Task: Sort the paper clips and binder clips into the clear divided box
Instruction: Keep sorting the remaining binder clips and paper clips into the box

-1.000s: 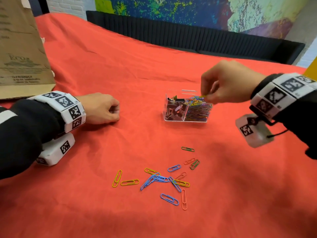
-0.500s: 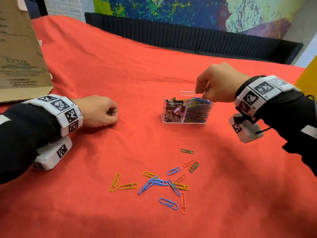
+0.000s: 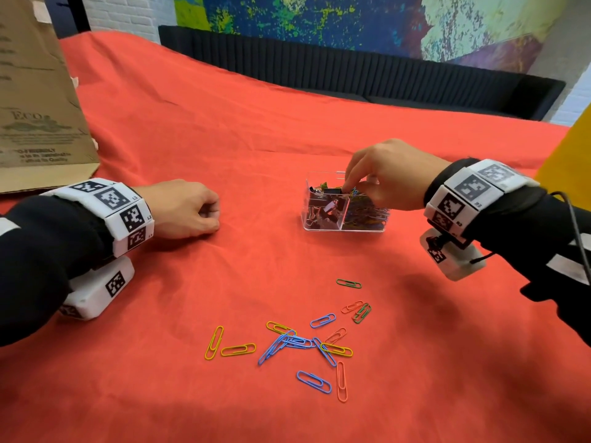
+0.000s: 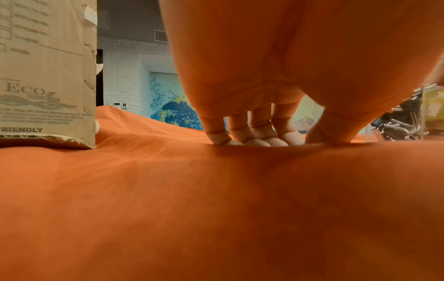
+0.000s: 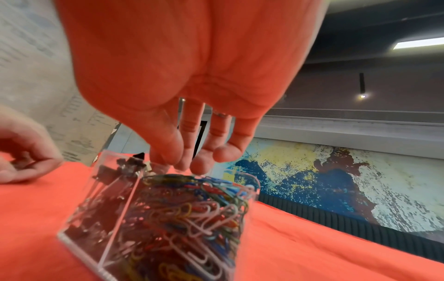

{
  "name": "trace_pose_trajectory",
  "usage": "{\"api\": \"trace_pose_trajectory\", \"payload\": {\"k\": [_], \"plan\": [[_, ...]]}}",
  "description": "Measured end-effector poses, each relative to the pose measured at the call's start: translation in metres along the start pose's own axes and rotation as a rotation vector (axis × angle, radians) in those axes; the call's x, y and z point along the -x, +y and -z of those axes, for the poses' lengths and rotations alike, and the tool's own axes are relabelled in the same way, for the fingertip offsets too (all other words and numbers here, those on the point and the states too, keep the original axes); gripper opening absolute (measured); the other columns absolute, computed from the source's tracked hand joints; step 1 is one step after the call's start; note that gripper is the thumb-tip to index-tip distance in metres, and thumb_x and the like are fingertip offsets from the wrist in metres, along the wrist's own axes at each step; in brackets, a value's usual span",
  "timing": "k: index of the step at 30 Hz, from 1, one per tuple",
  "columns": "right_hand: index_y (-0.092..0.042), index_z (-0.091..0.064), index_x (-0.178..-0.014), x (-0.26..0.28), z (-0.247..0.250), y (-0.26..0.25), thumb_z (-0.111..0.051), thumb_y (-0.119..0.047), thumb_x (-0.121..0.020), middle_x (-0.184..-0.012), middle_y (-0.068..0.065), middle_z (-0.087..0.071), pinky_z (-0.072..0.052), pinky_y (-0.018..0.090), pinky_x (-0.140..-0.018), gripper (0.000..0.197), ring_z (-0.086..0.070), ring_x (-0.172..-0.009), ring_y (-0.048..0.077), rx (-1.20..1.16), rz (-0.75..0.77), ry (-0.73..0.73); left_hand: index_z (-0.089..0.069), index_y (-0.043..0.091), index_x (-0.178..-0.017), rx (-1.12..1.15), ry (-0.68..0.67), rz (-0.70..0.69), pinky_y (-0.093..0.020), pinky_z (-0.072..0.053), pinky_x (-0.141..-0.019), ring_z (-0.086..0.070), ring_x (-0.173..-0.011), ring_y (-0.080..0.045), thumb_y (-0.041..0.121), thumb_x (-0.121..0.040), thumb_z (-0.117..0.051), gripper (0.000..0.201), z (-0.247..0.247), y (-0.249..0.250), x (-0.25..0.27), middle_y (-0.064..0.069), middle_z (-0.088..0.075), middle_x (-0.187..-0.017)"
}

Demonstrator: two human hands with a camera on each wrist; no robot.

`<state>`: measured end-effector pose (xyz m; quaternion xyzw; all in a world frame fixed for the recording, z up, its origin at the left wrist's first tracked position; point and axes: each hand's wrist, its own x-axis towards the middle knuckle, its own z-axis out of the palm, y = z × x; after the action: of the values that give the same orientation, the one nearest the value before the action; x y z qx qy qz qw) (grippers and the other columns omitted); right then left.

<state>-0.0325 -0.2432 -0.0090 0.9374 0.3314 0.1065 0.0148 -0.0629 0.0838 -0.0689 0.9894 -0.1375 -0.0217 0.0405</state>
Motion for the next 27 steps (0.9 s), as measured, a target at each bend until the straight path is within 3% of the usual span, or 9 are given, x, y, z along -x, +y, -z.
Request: {"api": "trace_pose_trajectory", "payload": {"k": [3, 6, 11, 15, 20, 27], "plan": [[-0.032, -0.078, -0.096, 0.000, -0.005, 0.000, -0.054, -0.016, -0.078, -0.108, -0.012, -0.074, -0.052, 0.030, -0.087, 0.034, -0.067, -0.096, 0.020, 0.008, -0.046, -0.009, -0.062, 0.020, -0.079, -0.001, -0.003, 0.002, -0.025, -0.043, -0.069, -0.061, -0.072, -0.015, 0.033, -0.084, -0.059, 0.014, 0.001, 0.001, 0.001, 0.007, -0.067, -0.073], [-0.036, -0.076, -0.098, 0.000, -0.007, -0.002, -0.044, -0.025, -0.071, -0.100, -0.009, -0.076, -0.057, 0.041, -0.079, 0.044, -0.067, -0.091, 0.024, 0.023, -0.061, -0.013, -0.062, 0.020, -0.079, -0.001, -0.001, 0.005, -0.025, -0.043, -0.069, -0.060, -0.072, -0.015, 0.033, -0.084, -0.059, 0.014, 0.000, 0.002, 0.001, 0.007, -0.067, -0.073], [-0.037, -0.076, -0.100, 0.007, -0.002, -0.001, -0.047, -0.018, -0.073, -0.099, -0.005, -0.076, -0.057, 0.040, -0.080, 0.044, -0.066, -0.095, 0.027, 0.081, -0.090, -0.043, -0.062, 0.020, -0.079, 0.001, -0.003, 0.008, -0.025, -0.042, -0.068, -0.060, -0.072, -0.015, 0.033, -0.084, -0.060, 0.014, 0.000, 0.001, 0.001, 0.007, -0.067, -0.073], [-0.034, -0.077, -0.097, 0.008, -0.001, 0.001, -0.050, -0.017, -0.074, -0.092, -0.004, -0.076, -0.057, 0.041, -0.078, 0.040, -0.065, -0.089, 0.025, 0.053, -0.125, -0.013, -0.062, 0.021, -0.079, -0.001, -0.004, 0.004, -0.026, -0.045, -0.070, -0.061, -0.073, -0.016, 0.033, -0.084, -0.060, 0.013, 0.001, 0.001, 0.002, 0.007, -0.067, -0.073], [-0.032, -0.077, -0.092, 0.004, 0.002, 0.000, -0.045, -0.027, -0.071, -0.080, -0.005, -0.073, -0.056, 0.040, -0.074, 0.038, -0.064, -0.079, 0.022, 0.023, -0.112, 0.065, -0.062, 0.022, -0.079, 0.004, -0.005, 0.005, -0.026, -0.044, -0.069, -0.060, -0.071, -0.013, 0.034, -0.084, -0.060, 0.013, 0.001, 0.000, 0.001, 0.008, -0.067, -0.072], [-0.038, -0.074, -0.098, 0.000, -0.011, 0.001, -0.037, -0.022, -0.067, -0.096, -0.006, -0.075, -0.058, 0.042, -0.075, 0.051, -0.067, -0.089, 0.026, 0.077, -0.099, -0.030, -0.062, 0.020, -0.080, -0.005, 0.003, 0.000, -0.026, -0.043, -0.068, -0.061, -0.073, -0.017, 0.034, -0.084, -0.059, 0.014, 0.001, 0.001, 0.002, 0.006, -0.067, -0.073]]}}
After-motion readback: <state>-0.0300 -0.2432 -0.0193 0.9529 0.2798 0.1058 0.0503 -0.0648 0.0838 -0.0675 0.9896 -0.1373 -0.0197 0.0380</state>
